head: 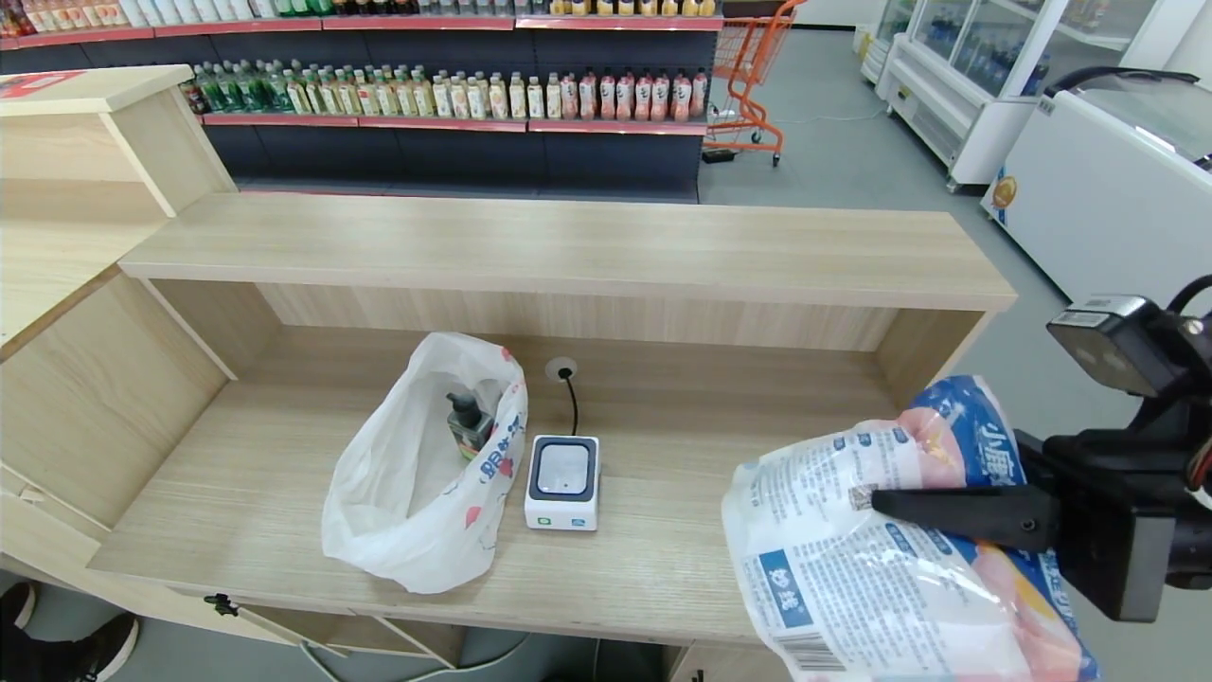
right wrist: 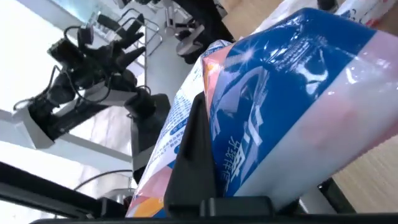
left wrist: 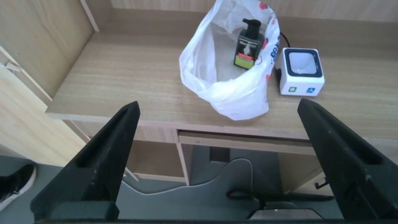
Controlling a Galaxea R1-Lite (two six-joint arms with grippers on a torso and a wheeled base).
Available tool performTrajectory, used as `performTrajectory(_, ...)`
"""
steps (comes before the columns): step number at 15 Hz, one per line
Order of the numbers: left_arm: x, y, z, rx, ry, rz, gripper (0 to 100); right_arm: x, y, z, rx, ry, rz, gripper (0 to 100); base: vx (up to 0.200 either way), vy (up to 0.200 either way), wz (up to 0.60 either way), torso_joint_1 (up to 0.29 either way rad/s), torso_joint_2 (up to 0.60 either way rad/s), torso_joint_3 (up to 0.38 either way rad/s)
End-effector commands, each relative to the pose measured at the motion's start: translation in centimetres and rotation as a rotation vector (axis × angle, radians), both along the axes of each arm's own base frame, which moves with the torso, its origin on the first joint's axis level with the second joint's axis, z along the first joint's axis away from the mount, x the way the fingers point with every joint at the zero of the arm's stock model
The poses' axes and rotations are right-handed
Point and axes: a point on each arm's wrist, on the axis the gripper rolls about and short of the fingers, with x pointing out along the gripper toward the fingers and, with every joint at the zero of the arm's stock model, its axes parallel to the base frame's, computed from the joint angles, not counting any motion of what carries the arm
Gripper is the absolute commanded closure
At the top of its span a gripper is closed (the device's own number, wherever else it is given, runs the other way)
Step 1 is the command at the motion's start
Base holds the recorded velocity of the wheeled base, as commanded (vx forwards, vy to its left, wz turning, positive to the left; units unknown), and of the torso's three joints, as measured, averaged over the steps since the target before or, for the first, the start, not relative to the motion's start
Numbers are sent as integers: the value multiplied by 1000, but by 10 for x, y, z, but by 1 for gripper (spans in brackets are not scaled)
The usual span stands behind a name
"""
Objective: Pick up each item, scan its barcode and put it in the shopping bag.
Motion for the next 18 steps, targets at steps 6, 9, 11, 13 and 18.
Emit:
performTrajectory(6, 0, 0, 0, 1, -1, -1, 0, -4, 7, -1, -10, -12, 65, 100, 0, 0, 0, 0, 0, 0)
performTrajectory(9, 0, 0, 0, -1, -1, 1, 0, -5, 6, 0, 18, 147, 46, 100, 0, 0, 0, 0, 0, 0)
performTrajectory(11, 0, 0, 0, -1, -1, -1, 0, -2, 7, -2, 24, 203, 42, 100, 0, 0, 0, 0, 0, 0)
performTrajectory(13, 0, 0, 0, -1, -1, 1, 0, 3, 9, -6, 16, 226, 44, 100, 0, 0, 0, 0, 0, 0)
performTrajectory(18, 0, 0, 0, 1, -1, -1, 0, 17, 14, -19, -2, 282, 39, 100, 0, 0, 0, 0, 0, 0)
